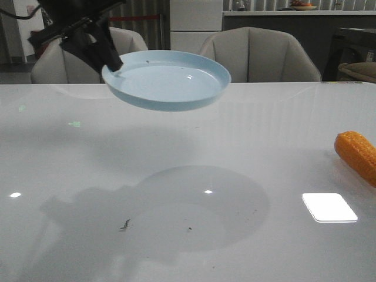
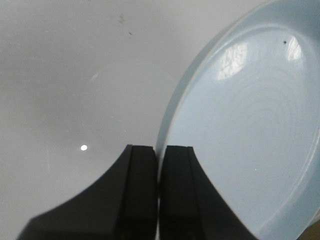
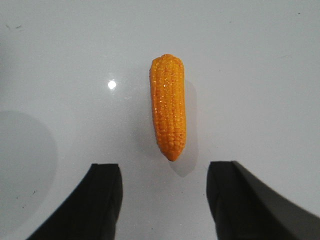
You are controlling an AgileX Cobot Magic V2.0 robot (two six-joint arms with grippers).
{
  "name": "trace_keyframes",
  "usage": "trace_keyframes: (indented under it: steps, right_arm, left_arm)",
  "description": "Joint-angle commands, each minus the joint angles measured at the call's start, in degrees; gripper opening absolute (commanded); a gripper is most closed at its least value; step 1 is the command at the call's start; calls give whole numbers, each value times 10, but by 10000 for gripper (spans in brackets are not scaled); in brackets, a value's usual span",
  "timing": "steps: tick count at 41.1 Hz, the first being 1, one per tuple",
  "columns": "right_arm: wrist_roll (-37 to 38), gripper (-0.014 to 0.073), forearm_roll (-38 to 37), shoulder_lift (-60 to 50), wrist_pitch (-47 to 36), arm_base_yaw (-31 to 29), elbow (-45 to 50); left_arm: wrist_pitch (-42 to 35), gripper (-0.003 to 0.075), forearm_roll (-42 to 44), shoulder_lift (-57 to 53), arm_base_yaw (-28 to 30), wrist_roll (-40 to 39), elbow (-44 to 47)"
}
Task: Place corn on plate with both arms
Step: 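Grasp the plate rim with the left gripper and lift it toward the table center, then set the plate down at table center, open left gripper, raise it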
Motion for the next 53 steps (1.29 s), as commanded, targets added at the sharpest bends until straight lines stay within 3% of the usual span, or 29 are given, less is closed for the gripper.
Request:
trace_keyframes:
  steps: [1,5,12,25,31,39,53]
  right_arm:
    - [-2,487,-4,-5,-32,-1,-20]
    - [-2,487,-4,-5,-31,-1,-20]
    - [-2,487,-4,-5,-31,-1,-20]
    - [-2,487,-4,-5,-31,-1,-20]
    - [-2,487,-3,-5,-31,-1,-20]
    - [-2,487,-3,-5,-31,-1,-20]
    - [-2,487,-3,-5,-24,-1,-20]
  left_arm:
    - [7,96,32,-22,-37,-8,-17]
    - [13,96,81,-3,-66,-21,-16]
    - [21,96,84,41,-96,-24,-16]
    - [21,123,94,75,-108,-24,-16]
    - [21,209,120,76,-108,-24,-16]
    - [21,395,129,76,-108,-23,-17]
    - [21,365,161,53,-107,-21,-108]
